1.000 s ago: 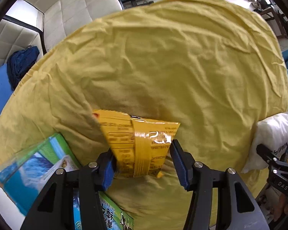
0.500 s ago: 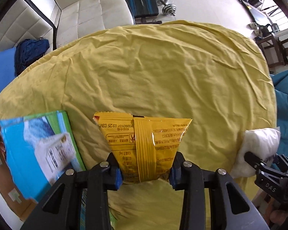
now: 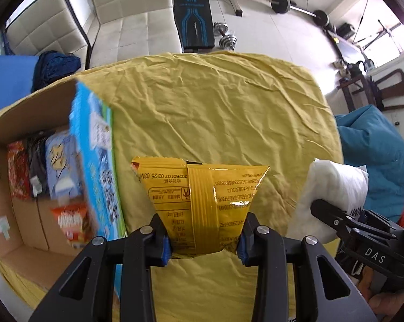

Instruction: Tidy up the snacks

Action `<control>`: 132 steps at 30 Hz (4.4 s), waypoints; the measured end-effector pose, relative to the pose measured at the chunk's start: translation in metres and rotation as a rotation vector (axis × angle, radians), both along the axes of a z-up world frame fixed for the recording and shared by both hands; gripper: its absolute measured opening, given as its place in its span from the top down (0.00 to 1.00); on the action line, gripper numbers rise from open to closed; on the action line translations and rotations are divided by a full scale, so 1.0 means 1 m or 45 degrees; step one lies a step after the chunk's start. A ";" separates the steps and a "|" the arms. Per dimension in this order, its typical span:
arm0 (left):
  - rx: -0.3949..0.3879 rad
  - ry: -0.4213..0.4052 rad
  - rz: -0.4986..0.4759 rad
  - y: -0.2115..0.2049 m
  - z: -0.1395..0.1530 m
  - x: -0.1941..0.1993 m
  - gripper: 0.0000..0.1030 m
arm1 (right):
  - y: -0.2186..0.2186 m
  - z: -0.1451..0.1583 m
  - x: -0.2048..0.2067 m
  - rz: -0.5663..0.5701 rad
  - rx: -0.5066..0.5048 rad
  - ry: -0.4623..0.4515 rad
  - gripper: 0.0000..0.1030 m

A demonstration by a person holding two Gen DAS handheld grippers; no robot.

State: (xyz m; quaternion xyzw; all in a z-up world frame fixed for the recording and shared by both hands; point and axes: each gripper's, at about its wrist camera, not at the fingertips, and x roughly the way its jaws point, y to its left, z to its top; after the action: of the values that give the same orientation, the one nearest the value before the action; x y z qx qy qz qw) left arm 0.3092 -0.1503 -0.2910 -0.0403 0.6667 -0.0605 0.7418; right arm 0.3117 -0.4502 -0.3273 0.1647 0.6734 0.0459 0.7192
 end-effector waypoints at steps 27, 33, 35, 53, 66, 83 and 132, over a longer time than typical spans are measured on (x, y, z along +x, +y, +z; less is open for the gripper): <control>-0.087 -0.034 0.205 0.313 0.047 -0.038 0.68 | 0.372 0.073 -0.032 0.331 0.034 -0.049 0.34; -0.080 0.125 0.176 0.338 -0.004 -0.027 0.68 | 0.419 0.024 -0.026 0.362 0.027 0.054 0.34; -0.098 0.166 0.177 0.343 -0.018 -0.025 0.68 | 0.430 0.013 -0.023 0.389 0.018 0.079 0.34; -0.067 0.550 0.039 0.358 -0.120 -0.010 0.67 | 0.469 -0.079 -0.012 0.475 -0.050 0.306 0.32; -0.048 0.604 0.029 0.358 -0.117 -0.007 0.57 | 0.472 -0.097 -0.009 0.500 -0.048 0.359 0.24; 0.072 0.351 0.049 0.327 -0.042 -0.042 0.51 | 0.437 -0.040 -0.024 0.518 -0.181 0.225 0.15; 0.178 -0.633 0.184 0.277 0.230 -0.206 0.01 | 0.327 0.211 -0.174 0.208 -0.238 -0.496 0.00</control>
State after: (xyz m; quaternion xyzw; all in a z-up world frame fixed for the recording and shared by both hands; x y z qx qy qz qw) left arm 0.1028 0.1267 -0.0612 -0.0202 0.4621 0.0308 0.8861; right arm 0.1380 -0.1233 -0.1160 0.0304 0.5344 0.0725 0.8416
